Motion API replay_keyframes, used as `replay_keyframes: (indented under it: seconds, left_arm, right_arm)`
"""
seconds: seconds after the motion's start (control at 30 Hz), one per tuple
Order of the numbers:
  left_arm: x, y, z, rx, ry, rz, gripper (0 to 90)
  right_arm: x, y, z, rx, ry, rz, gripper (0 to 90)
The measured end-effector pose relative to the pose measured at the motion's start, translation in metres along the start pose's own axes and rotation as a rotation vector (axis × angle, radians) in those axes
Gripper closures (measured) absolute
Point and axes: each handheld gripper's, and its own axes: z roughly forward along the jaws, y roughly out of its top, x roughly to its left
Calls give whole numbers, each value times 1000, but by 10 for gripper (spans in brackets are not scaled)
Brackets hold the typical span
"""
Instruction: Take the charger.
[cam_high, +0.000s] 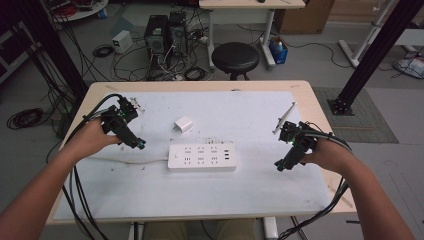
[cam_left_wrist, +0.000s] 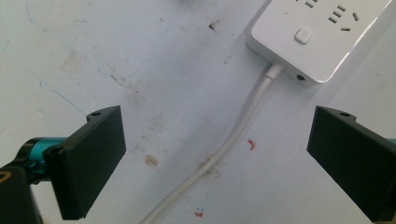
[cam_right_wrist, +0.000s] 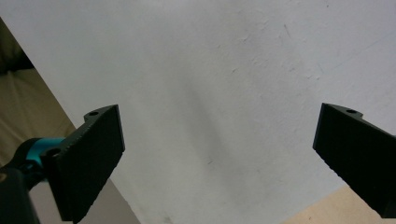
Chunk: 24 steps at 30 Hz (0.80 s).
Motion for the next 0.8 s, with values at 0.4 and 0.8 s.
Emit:
replay_keyframes:
  seconds: [0.4,0.8]
  left_arm:
    - [8,14,-1,-56,35,-62,43]
    - [12,47,30,-134,57,-150,43]
  right_arm:
    - [4,5,0,-20,-9,-18,14]
    - [0,7,-1,-35,-15,-21,14]
